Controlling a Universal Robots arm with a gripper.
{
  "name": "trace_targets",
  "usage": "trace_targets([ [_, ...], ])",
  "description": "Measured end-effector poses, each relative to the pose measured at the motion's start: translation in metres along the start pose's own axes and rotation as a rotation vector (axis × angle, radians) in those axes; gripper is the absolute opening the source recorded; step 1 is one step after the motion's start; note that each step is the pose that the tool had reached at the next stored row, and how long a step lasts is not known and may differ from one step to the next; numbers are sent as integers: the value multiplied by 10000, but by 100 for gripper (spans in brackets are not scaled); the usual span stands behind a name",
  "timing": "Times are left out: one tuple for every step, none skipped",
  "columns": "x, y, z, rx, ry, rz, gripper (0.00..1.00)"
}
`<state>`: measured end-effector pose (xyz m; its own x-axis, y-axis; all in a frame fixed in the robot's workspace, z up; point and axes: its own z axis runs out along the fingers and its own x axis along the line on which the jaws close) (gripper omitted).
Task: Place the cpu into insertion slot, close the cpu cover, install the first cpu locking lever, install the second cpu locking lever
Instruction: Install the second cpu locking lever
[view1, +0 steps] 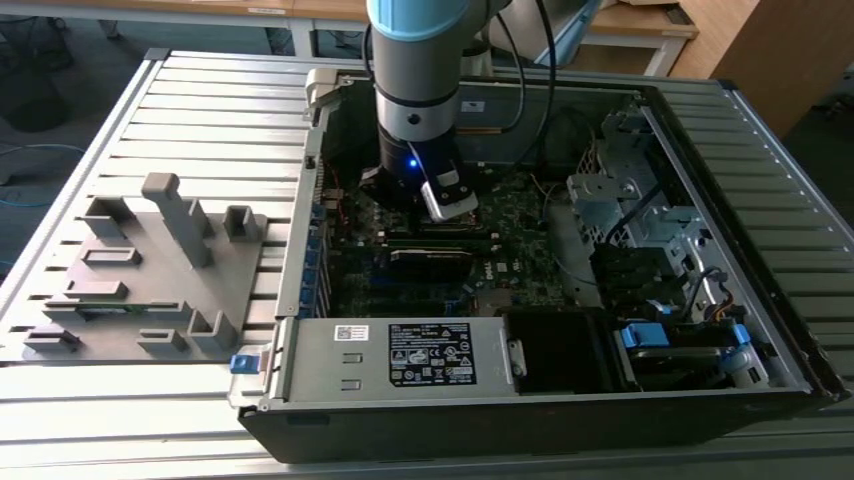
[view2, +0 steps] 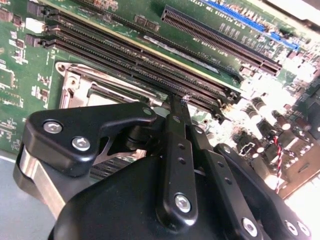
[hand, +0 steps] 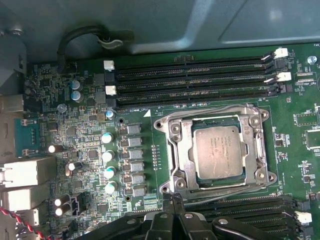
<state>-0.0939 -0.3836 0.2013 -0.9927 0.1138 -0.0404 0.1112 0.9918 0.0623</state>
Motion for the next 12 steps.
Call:
trace_targets([
  [0, -3, 0, -4, 0, 0, 10],
  [-1, -6, -2, -8, 1, 0, 10],
  [-1, -8, -5, -13, 2, 2, 10],
  [-2, -11, -8, -15, 2, 2, 10],
  [-2, -14, -10, -17, 3, 2, 10],
  [-2, -16, -13, -20, 3, 2, 10],
  [-3, -19, -18, -27, 3, 2, 10],
  [-4, -22, -22, -34, 3, 2, 10],
  [-4, -24, -24, -34, 3, 3, 10],
  [-4, -26, -24, -35, 4, 3, 10],
  [-4, -29, -24, -34, 4, 3, 10],
  [-5, -33, -25, -35, 4, 2, 10],
])
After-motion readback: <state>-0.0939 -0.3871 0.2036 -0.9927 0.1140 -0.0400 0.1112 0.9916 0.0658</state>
